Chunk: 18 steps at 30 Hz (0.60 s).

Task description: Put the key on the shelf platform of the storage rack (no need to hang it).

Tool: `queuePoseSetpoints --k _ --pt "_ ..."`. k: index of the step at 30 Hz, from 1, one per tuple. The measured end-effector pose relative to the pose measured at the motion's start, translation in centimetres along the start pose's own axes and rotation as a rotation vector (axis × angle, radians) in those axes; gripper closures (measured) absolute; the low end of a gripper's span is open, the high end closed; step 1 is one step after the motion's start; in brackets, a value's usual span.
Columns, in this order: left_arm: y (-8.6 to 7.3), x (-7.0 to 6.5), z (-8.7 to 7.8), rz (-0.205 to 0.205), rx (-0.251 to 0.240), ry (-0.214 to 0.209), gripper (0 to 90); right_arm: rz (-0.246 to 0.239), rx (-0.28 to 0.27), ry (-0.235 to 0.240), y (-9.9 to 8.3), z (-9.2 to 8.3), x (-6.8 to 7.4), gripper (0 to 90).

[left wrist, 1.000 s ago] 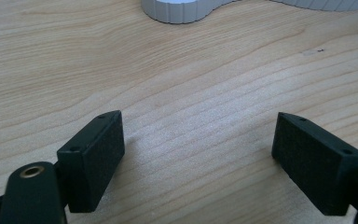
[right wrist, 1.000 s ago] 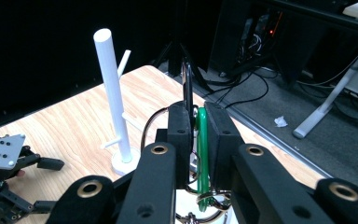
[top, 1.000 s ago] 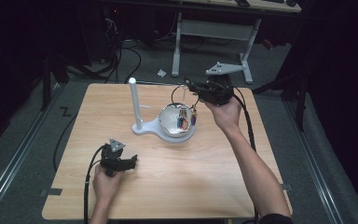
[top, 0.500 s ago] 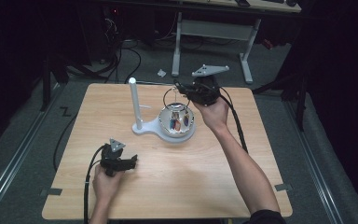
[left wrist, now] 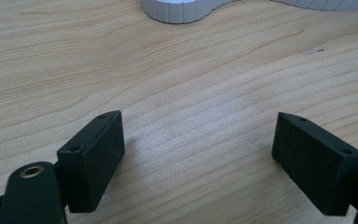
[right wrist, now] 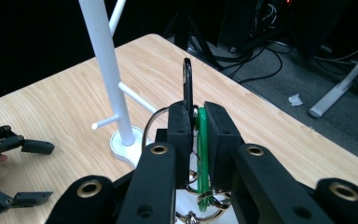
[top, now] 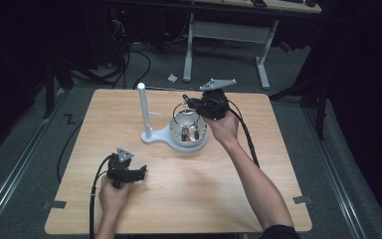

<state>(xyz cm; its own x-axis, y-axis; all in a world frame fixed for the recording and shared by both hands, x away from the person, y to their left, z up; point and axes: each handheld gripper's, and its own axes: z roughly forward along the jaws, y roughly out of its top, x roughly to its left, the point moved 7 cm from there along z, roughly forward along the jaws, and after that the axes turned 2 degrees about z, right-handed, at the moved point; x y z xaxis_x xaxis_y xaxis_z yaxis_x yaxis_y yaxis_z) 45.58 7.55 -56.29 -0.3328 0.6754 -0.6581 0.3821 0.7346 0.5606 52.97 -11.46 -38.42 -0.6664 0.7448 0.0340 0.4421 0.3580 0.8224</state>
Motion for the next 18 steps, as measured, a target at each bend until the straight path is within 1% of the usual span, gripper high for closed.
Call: queuePoseSetpoints --k 3,5,7,9,13,14,16,18 --pt "0.0 0.0 0.0 -0.001 0.000 0.001 17.3 0.006 0.003 0.006 -0.3 0.2 0.0 82.1" --pt "0.0 0.0 0.0 -0.001 0.000 0.000 17.3 0.001 0.017 0.005 -0.8 0.4 -0.2 82.1" --pt "0.0 0.0 0.0 -0.001 0.000 0.000 17.3 0.003 0.016 0.008 -0.9 0.4 -0.2 82.1" --pt "0.0 0.0 0.0 0.003 -0.003 -0.001 17.3 0.017 0.018 0.014 -1.5 0.5 -0.3 82.1" --pt "0.0 0.0 0.0 0.005 -0.003 -0.002 17.3 0.026 0.024 0.022 -2.1 0.7 -0.5 82.1" --pt "0.1 0.1 0.1 0.035 -0.004 -0.015 17.3 0.032 0.029 0.024 -2.3 0.7 -0.5 82.1" --pt "0.1 0.1 0.0 0.016 -0.004 -0.006 17.3 0.032 0.032 0.028 -2.7 0.9 -0.6 82.1" --pt "0.1 0.1 0.0 0.019 -0.004 -0.009 17.3 0.040 0.035 0.033 -3.0 1.0 -0.6 82.1"
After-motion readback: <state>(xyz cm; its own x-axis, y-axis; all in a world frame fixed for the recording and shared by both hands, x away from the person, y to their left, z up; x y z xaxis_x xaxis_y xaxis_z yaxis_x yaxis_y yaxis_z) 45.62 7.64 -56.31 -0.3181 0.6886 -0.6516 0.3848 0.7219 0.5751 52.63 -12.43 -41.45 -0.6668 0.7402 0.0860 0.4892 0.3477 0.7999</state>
